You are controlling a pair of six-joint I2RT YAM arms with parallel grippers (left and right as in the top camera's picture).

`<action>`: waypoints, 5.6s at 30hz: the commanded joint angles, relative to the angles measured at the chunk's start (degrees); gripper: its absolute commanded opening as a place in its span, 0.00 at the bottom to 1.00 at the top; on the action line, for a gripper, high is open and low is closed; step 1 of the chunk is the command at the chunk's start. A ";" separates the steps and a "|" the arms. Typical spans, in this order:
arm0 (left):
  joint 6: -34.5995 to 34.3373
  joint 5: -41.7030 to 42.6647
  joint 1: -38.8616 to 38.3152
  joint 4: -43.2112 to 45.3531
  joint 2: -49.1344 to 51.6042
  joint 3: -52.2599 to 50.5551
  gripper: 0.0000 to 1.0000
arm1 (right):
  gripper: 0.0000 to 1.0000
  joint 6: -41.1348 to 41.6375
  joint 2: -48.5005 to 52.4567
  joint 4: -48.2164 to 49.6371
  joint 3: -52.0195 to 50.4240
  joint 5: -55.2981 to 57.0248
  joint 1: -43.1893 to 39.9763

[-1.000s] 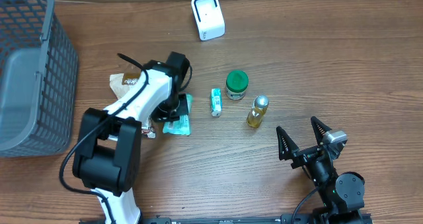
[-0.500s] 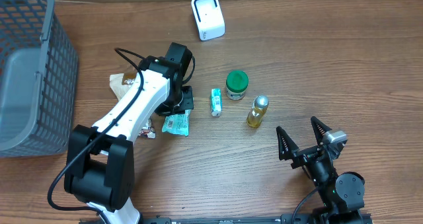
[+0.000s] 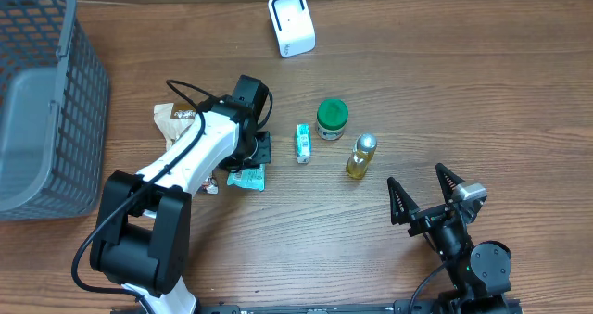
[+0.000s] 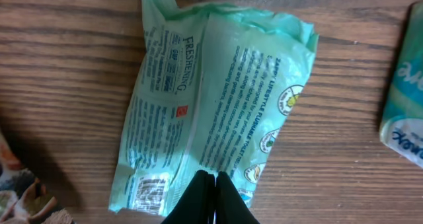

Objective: Scan the item barcode

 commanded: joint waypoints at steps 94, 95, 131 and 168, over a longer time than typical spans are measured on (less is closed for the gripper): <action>2.97 0.61 -0.44 -11.34 2.10 7.91 0.37 | 1.00 -0.44 -0.28 0.28 -0.59 0.50 0.46; 2.97 0.59 -0.44 -11.63 2.10 7.91 0.37 | 1.00 -0.44 -0.28 0.31 -0.59 0.50 0.46; 1.88 -1.44 -0.37 -6.29 3.87 0.63 0.51 | 1.00 -0.44 -0.28 0.31 -0.59 0.52 0.46; 1.40 -0.24 -0.37 -15.96 2.34 12.17 0.45 | 1.00 -0.44 -0.28 0.31 -0.59 0.50 0.46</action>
